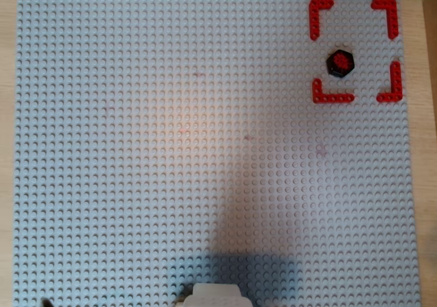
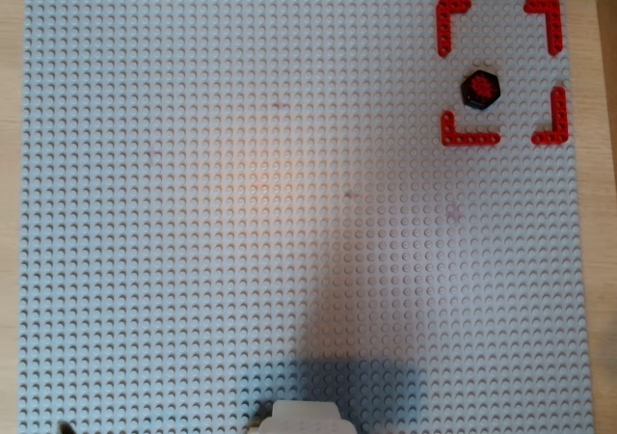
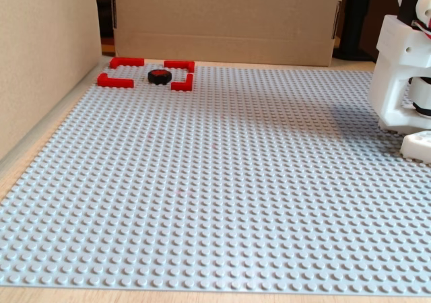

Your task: Grab the Lego and store it in red box

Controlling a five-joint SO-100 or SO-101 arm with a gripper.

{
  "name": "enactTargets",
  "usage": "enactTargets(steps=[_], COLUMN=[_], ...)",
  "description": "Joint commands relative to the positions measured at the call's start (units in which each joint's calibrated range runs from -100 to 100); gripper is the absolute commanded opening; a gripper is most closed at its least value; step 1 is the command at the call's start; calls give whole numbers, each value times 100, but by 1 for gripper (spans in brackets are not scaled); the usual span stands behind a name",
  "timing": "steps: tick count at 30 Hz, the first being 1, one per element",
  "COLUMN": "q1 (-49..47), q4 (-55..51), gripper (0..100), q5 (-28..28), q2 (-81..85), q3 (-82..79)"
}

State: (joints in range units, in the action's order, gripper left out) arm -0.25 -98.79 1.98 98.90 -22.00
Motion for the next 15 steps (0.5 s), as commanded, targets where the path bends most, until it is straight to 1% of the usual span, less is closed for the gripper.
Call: enactTargets(steps=[1, 15], q1=[14, 7], q4=[-51, -42], gripper=[4, 4], q5=[16, 37], q2=[42, 42], q3=[-54, -91])
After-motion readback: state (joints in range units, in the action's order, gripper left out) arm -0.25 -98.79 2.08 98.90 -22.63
